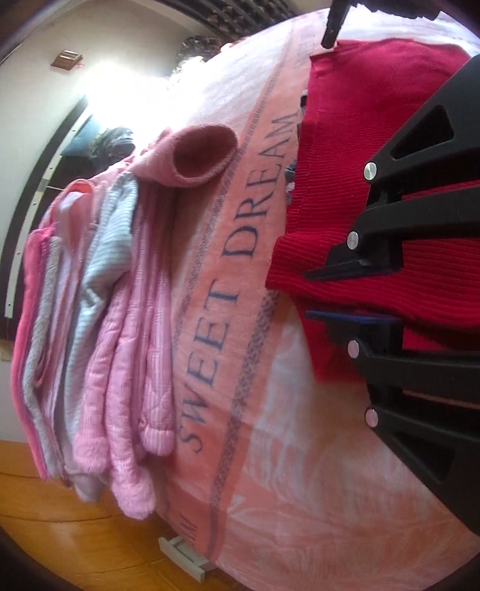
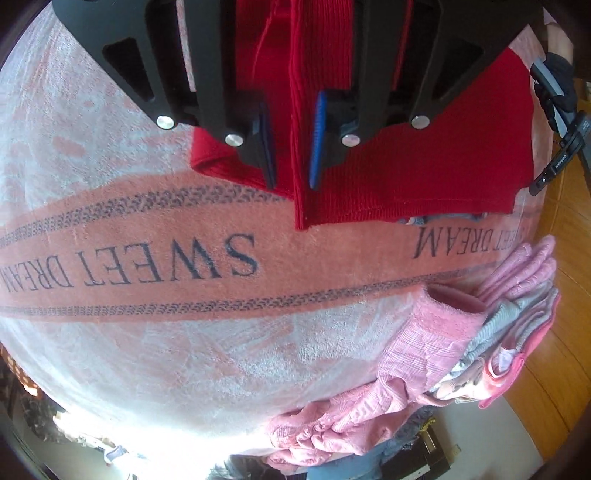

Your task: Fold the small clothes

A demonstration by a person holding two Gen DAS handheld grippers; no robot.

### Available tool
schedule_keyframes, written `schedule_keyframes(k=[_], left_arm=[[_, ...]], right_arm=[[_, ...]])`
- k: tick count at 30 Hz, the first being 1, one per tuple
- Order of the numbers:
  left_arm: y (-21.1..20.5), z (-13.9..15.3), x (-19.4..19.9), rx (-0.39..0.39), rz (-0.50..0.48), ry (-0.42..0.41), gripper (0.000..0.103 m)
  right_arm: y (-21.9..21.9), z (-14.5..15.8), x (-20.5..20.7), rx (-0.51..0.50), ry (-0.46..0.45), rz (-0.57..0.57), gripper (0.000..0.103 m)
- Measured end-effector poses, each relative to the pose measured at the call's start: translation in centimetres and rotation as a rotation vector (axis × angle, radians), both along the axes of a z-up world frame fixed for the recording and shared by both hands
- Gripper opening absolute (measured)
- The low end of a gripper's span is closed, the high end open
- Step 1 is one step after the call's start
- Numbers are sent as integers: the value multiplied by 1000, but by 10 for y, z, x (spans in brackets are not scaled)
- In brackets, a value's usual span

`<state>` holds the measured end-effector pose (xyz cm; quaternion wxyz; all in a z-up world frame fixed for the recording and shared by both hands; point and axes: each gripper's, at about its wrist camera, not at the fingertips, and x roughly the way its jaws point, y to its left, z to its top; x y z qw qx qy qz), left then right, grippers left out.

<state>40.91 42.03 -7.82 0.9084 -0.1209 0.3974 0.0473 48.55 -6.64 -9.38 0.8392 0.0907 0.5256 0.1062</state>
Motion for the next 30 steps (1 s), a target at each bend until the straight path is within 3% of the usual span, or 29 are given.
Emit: schedule_keyframes(k=[4, 6, 8, 10, 13, 15, 17, 18, 19, 22, 24, 27, 30], left_arm=[[-7, 34, -54, 34, -90, 9, 19], [-19, 39, -86, 34, -153, 19, 29], [-32, 37, -115, 33, -186, 30, 35], [-42, 27, -133, -25, -215, 59, 36], [-55, 8, -144, -91, -231, 84, 36], [-62, -2, -147, -95, -239, 92, 36], [-65, -12, -143, -99, -241, 109, 37], [-63, -17, -141, -98, -235, 120, 37], [-61, -24, -139, -101, -227, 135, 37], [-54, -47, -135, -106, -229, 194, 37], [-49, -55, -138, -125, -244, 176, 36], [-46, -54, -139, -152, -243, 170, 36], [-44, -42, -140, -184, -225, 142, 36]], right_arm=[[-17, 36, -48, 51, 32, 63, 30], [-18, 42, -82, 32, 51, 120, 35], [-17, 37, -113, 29, 86, 158, 40], [-16, 22, -139, 58, 137, 178, 40], [-11, -3, -163, 65, 182, 187, 40], [-6, -14, -169, 55, 192, 187, 40], [-4, -24, -169, 71, 205, 182, 31], [-3, -28, -169, 108, 208, 187, 15], [-3, -31, -170, 129, 218, 184, 7], [-7, -41, -176, 83, 257, 187, 4], [-10, -45, -180, 78, 252, 196, 4], [-9, -41, -179, 87, 249, 205, 4], [-15, -26, -177, 153, 228, 189, 13]])
